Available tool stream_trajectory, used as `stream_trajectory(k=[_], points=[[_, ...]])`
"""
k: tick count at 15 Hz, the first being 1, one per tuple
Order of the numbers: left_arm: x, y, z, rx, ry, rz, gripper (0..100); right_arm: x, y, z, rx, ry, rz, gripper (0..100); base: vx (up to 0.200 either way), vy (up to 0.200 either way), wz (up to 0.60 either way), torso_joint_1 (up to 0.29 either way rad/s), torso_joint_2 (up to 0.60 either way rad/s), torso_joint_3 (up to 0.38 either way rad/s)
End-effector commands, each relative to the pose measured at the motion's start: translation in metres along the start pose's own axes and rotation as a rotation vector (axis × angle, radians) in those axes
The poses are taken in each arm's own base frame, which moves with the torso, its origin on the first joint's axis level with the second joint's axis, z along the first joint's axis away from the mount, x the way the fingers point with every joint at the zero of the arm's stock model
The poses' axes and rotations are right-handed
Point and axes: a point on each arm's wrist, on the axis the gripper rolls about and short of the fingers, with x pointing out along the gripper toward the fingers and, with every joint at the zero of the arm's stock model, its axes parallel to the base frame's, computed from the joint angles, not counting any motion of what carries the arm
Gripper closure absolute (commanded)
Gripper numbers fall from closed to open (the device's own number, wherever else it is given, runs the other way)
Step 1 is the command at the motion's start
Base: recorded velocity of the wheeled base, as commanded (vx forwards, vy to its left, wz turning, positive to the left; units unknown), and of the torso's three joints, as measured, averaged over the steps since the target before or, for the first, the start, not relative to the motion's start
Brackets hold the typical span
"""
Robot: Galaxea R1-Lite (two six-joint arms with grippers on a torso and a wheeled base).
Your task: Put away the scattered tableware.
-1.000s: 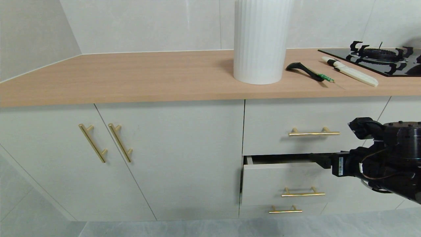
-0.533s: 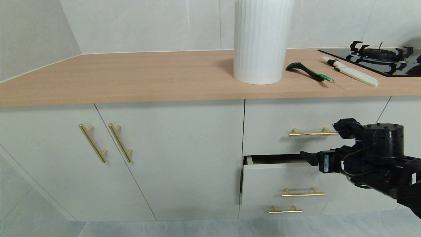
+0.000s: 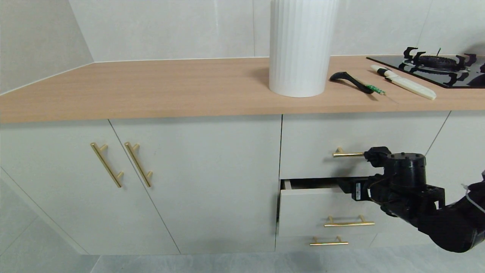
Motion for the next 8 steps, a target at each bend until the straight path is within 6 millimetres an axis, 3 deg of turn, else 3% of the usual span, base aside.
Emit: stream_trajectory(k=[1, 8], points=[[0.000, 0.000, 0.000, 0.000, 0.002, 0.001, 0, 0.014, 0.001, -0.016, -0.011, 0.058, -0.008, 0, 0.000, 0.000, 0.00, 0.000, 0.00, 0.000], [0.000, 0.000, 0.000, 0.000, 0.002, 0.001, 0, 0.002, -0.003, -0.012, -0.016, 0.085, -0.014, 0, 0.000, 0.000, 0.00, 0.000, 0.00, 0.000]])
